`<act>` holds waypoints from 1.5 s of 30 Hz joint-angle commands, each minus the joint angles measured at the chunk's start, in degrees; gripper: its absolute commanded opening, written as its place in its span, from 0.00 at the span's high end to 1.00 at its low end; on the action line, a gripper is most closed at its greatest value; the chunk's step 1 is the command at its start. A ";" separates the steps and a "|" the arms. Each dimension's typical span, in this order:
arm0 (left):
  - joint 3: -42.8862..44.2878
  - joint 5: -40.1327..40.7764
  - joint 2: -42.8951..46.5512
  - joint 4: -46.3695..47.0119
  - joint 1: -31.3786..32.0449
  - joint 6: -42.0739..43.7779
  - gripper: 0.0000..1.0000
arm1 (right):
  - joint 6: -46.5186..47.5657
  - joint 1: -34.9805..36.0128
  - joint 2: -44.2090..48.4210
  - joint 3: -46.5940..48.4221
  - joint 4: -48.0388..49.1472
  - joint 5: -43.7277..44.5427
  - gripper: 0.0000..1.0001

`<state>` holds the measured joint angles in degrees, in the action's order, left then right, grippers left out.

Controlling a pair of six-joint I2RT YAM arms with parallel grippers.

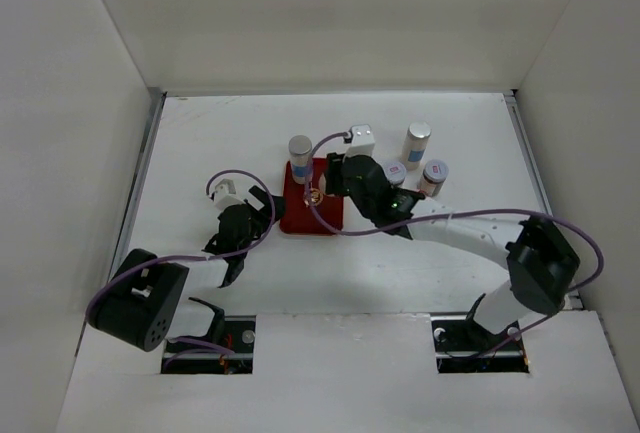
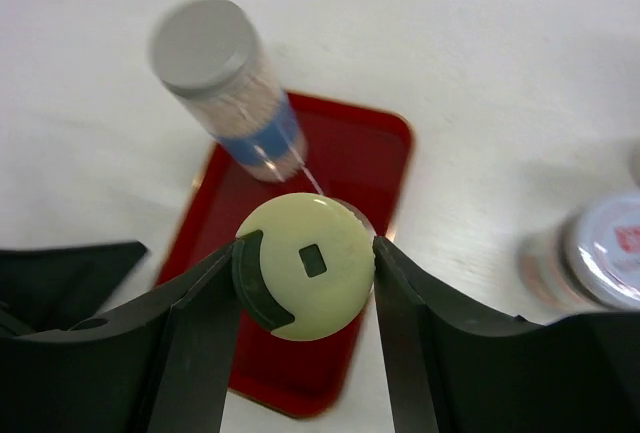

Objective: Organize the condiment bottles

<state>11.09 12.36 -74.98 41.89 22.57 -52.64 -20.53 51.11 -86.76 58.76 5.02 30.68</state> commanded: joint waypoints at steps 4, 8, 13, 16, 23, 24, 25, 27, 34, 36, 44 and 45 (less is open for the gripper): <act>-0.10 -0.49 -0.17 3.81 -0.38 -0.62 0.00 | 0.67 2.01 -13.24 11.80 7.37 -5.18 0.51; -0.28 0.03 0.71 3.81 -0.38 -0.71 0.00 | 1.02 2.63 -19.13 16.99 6.67 -6.15 0.51; -0.72 0.03 1.24 3.81 -0.55 -0.80 0.00 | 0.41 3.07 -22.83 18.76 6.76 -6.42 0.48; -0.55 0.12 0.45 3.81 -0.64 -0.80 0.00 | -0.73 3.25 -22.67 17.88 6.85 -6.42 0.33; -0.37 0.12 -0.25 3.81 -0.64 -1.06 0.00 | -2.05 3.25 -12.49 9.64 6.93 -5.19 0.18; -0.46 0.03 -0.34 3.81 -0.64 -1.15 0.00 | -2.40 3.25 -10.12 7.35 7.28 -4.84 0.18; -0.54 -0.05 0.01 3.81 -0.64 -1.23 0.00 | -2.67 2.99 -7.66 5.07 7.38 -4.40 0.18; -0.63 0.12 0.71 3.81 -0.55 -1.23 0.00 | -2.76 1.93 -2.13 -0.29 7.38 -2.13 0.19; -0.81 0.47 0.71 3.55 -0.64 -2.20 0.00 | -4.24 -4.47 19.67 -18.31 1.68 12.10 0.15; -0.63 1.96 0.45 2.94 -0.73 -2.46 0.00 | -6.17 -6.76 24.16 -21.04 -3.06 14.93 0.12; 0.77 11.71 1.50 -8.91 -2.22 -6.15 0.00 | -10.31 -14.06 24.89 -24.22 -9.33 8.45 0.08; 0.86 12.42 1.68 -10.32 -2.48 -6.59 0.00 | -10.49 -14.68 24.10 -24.31 -8.71 7.65 0.08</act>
<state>11.07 19.31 -74.17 38.72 20.75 -57.14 -28.69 37.56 -61.58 34.50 -3.05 40.69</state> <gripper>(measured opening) 0.997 0.924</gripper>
